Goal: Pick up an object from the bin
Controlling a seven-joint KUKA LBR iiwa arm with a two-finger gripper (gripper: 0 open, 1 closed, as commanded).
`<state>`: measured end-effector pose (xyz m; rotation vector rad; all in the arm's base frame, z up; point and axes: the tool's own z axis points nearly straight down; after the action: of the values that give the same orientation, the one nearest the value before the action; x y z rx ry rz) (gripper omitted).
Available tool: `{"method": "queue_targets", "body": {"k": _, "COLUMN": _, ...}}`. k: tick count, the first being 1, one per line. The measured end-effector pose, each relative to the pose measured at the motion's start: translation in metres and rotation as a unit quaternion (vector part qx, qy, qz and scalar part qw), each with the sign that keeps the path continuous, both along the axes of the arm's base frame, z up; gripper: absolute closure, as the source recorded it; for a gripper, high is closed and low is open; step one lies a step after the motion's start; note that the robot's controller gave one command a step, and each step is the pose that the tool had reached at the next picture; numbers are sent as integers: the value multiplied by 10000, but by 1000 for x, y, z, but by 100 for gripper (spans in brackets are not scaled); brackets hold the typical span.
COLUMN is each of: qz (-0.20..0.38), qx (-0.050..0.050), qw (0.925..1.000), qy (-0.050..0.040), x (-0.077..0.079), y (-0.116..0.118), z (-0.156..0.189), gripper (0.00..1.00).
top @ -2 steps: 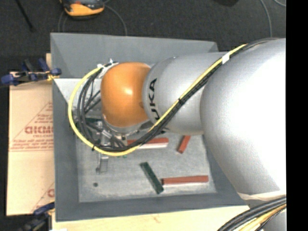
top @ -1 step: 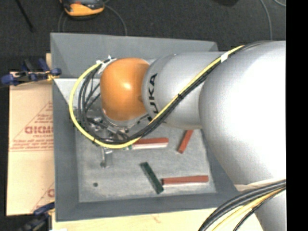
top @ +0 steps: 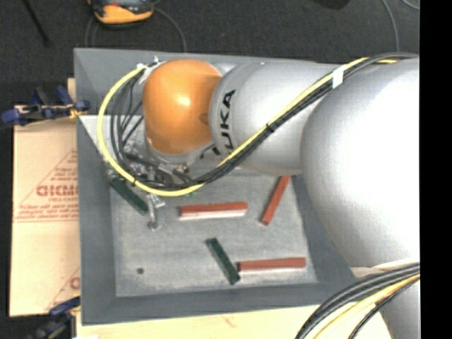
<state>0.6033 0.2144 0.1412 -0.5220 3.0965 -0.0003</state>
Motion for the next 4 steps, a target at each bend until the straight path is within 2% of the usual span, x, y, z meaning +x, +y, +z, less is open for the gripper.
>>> {"method": "queue_targets", "body": {"k": 1, "qz": -246, "qx": 19, "qw": 9997, "qy": -23, "x": 34, "y": -13, "z": 13, "gripper": 0}}
{"method": "queue_targets", "body": {"k": 2, "qz": -76, "qx": 18, "qw": 9999, "qy": -68, "x": 38, "y": -21, "z": -27, "gripper": 0}}
{"method": "queue_targets", "body": {"k": 3, "qz": -357, "qx": 11, "qw": 9994, "qy": -1, "x": 29, "y": -19, "z": -61, "gripper": 0}}
{"method": "queue_targets", "body": {"k": 4, "qz": -369, "qx": 11, "qw": 9993, "qy": -21, "x": 36, "y": -14, "z": -66, "gripper": 0}}
